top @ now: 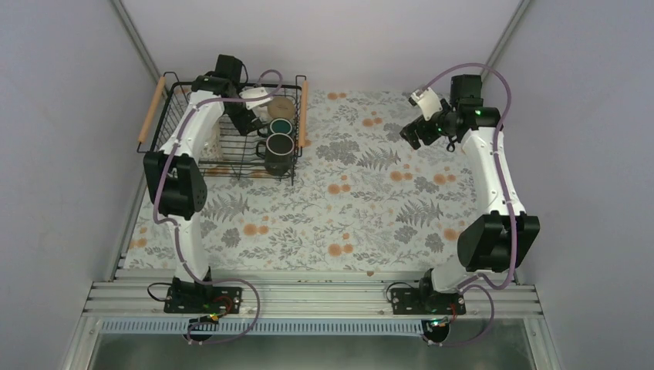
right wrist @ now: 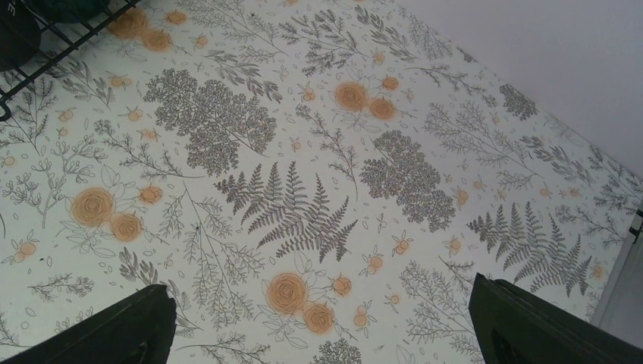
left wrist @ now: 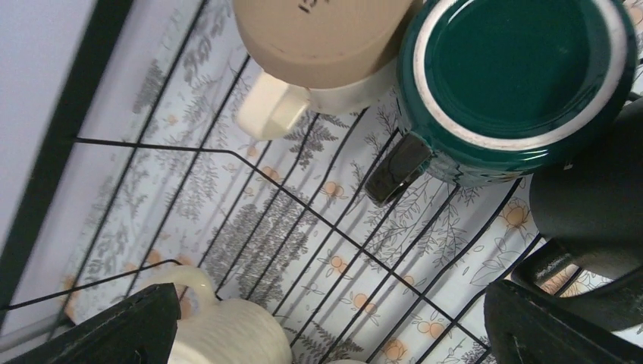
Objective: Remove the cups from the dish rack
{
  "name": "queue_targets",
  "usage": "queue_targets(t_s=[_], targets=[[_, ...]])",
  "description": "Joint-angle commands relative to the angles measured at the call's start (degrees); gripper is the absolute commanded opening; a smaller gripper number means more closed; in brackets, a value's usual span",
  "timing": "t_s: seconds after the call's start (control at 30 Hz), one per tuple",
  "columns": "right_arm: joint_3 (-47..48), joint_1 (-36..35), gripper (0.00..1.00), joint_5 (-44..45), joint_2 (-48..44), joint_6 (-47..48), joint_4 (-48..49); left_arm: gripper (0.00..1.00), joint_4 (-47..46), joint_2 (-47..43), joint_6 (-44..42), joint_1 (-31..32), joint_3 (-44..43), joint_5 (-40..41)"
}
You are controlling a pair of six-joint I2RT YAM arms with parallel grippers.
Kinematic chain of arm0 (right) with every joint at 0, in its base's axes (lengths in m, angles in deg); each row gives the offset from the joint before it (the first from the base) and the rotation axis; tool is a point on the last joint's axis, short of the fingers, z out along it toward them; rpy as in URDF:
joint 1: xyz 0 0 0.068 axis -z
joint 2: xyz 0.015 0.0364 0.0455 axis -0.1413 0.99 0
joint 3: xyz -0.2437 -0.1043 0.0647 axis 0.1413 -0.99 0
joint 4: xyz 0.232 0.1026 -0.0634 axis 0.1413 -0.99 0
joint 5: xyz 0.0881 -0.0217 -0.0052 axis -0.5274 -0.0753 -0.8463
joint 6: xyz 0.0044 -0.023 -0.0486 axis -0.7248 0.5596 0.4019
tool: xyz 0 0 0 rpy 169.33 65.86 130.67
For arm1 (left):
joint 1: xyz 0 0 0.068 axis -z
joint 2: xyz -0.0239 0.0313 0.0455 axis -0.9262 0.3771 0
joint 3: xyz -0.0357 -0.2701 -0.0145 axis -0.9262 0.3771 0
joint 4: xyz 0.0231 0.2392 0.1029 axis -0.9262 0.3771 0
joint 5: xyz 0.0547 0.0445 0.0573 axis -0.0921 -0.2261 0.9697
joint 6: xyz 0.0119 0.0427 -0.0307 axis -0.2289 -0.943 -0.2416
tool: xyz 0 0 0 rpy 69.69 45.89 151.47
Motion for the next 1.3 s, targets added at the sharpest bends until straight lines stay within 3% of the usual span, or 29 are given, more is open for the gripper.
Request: queue_targets(t_s=[0.0, 0.53, 0.7, 0.9, 1.03, 1.27], targets=[[-1.17, 0.25, 1.00, 0.54, -1.71, -0.19, 1.77, 1.00, -1.11, -3.47, -1.16, 0.28, 1.15, -1.76], [-0.05, 0.30, 1.00, 1.15, -1.21, 0.39, -0.78, 0.97, -1.20, -5.56, -6.14, 0.41, 7.49, -7.23], [-1.25, 0.30, 1.00, 1.88, -1.75, 0.65, 0.10, 0.84, 1.22, -2.58, -6.41, 0.86, 6.78, -8.22], [-3.02, 0.30, 1.00, 2.06, -1.66, 0.87, 1.06, 0.80, 4.45, -0.11, -8.12, 1.16, 4.94, -11.59], [-4.45, 0.30, 1.00, 2.33, -1.62, 0.92, 2.21, 0.70, 9.24, 2.55, -9.49, 1.66, 2.23, -13.18], [-5.61, 0.28, 1.00, 2.61, -1.38, 0.99, 3.00, 0.70, 15.34, 2.14, -12.42, 1.98, 1.19, -15.97]])
